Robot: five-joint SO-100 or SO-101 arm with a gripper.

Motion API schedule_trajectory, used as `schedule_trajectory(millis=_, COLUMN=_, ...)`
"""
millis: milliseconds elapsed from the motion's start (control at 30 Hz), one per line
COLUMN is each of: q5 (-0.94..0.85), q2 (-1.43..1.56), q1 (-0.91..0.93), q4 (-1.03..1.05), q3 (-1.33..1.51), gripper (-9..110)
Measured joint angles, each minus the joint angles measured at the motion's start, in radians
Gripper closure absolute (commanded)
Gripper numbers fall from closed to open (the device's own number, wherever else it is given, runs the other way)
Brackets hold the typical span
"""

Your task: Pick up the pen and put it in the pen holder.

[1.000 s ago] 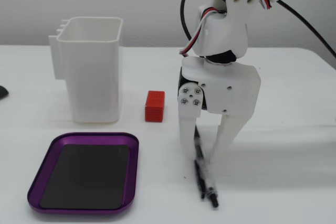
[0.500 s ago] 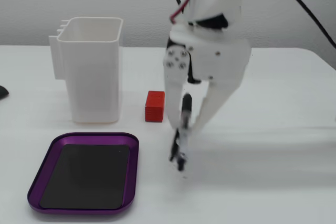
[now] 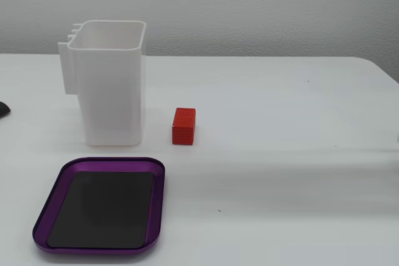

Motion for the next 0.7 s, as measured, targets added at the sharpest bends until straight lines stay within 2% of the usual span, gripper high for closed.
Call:
schedule_trajectory(millis=133, q5=0.012, q2=-0.011, q1=-0.012, q4=-0.044, q3=-0.049, gripper=102)
schedule_trajectory(millis=433, q5=0.403, q2=-0.284, q1=0.089, q4=-0.058, q3=-0.267, gripper=101)
schedule_trajectory(millis=700, q5=0.485, q2=-0.512, q1=0.087, q4=-0.067, q3=-0.459, gripper=101)
